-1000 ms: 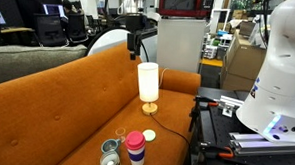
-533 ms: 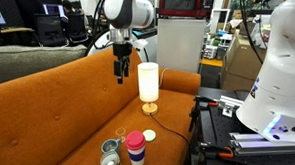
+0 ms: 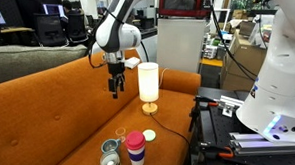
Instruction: Pick the glass cup on the sofa and put it in the blue cup
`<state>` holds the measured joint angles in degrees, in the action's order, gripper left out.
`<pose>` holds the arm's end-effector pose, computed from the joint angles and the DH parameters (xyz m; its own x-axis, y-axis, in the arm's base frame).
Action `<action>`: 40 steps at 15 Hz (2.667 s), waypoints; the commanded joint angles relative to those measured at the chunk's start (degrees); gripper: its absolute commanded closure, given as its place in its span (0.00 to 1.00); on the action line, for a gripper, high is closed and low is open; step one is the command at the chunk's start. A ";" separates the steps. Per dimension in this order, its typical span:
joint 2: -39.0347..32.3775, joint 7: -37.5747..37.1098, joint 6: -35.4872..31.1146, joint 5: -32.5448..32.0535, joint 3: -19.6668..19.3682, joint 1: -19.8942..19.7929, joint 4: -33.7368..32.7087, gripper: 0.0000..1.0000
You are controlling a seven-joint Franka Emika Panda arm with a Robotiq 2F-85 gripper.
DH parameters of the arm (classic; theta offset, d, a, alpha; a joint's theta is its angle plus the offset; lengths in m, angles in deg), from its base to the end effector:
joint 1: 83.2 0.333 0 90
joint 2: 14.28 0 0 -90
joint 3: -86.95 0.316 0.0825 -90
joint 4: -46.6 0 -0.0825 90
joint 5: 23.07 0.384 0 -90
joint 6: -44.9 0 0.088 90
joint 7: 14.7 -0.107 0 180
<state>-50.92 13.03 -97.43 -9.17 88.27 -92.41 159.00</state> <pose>0.5921 -0.0831 0.1339 0.9880 0.1455 -0.0525 0.1338 -0.9741 -0.1823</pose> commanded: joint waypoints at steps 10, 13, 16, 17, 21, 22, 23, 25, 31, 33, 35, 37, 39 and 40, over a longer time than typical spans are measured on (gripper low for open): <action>-15.51 -4.99 3.62 1.02 4.48 -4.23 -14.25 0.00; -23.72 -8.99 5.30 -0.71 3.48 -3.37 -21.83 0.00; -25.73 -9.27 2.63 -1.64 4.13 -3.85 -21.77 0.00; -27.21 -9.56 2.83 -1.98 4.10 -3.82 -23.26 0.00; -27.02 -9.54 2.78 -2.00 4.21 -3.80 -23.31 0.00; -27.02 -9.54 2.78 -2.00 4.21 -3.80 -23.29 0.00; -27.03 -9.54 2.78 -2.00 4.21 -3.80 -23.28 0.00; -27.02 -9.54 2.78 -2.00 4.21 -3.81 -23.28 0.00; -32.70 -11.85 4.19 -2.08 3.74 -3.31 -28.41 0.00; -34.84 -12.92 4.46 -2.21 3.51 -3.08 -30.60 0.00; -36.81 -13.90 4.56 -2.17 3.49 -3.08 -32.83 0.00; -38.62 -15.14 5.02 -2.35 3.15 -2.79 -35.16 0.00; -37.76 -13.81 2.93 -2.19 4.02 -3.54 -32.79 0.00; -37.86 -13.81 2.92 -2.19 4.03 -3.54 -32.77 0.00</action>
<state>-88.48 -0.24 -94.61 -10.33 91.74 -95.41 126.63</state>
